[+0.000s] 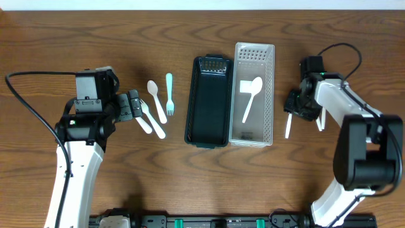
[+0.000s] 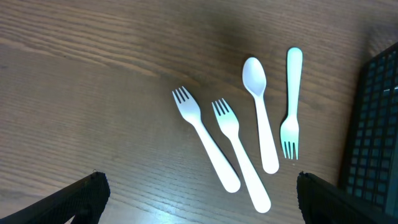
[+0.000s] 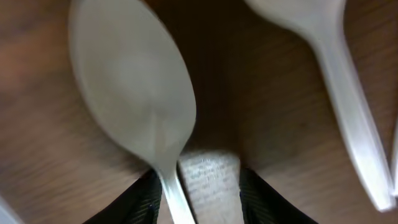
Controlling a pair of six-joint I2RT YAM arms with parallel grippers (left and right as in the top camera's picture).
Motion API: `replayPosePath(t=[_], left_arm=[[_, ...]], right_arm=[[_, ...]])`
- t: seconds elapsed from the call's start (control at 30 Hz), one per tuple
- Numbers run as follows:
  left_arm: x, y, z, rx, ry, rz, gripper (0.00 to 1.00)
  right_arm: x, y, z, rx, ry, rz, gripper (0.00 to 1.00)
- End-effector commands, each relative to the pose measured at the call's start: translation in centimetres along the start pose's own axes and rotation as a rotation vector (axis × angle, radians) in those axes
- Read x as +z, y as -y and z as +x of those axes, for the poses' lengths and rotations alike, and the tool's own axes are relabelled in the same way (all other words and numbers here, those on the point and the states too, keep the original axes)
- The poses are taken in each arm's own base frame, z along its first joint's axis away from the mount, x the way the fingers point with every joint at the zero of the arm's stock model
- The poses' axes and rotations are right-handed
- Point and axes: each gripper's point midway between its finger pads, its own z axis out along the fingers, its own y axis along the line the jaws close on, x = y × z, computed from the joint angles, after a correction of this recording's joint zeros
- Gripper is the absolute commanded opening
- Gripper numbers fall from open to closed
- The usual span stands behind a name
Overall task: Pack container
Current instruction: 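Return the right gripper to the remaining white spoons and grasp one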
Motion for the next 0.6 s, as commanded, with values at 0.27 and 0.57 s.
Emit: replayPosePath(t=[0.27, 0.57], left_arm=[[-0.4, -0.2, -0.8, 0.012, 0.019, -0.008, 0.98], [-0.4, -0.2, -0.8, 0.012, 0.019, -0.008, 0.98]], right_arm=[[2.3, -0.3, 1.6, -0.001, -0.072, 0.019, 0.23], [-3.6, -1.5, -0.7, -0.054, 0.073, -0.056, 0.01]])
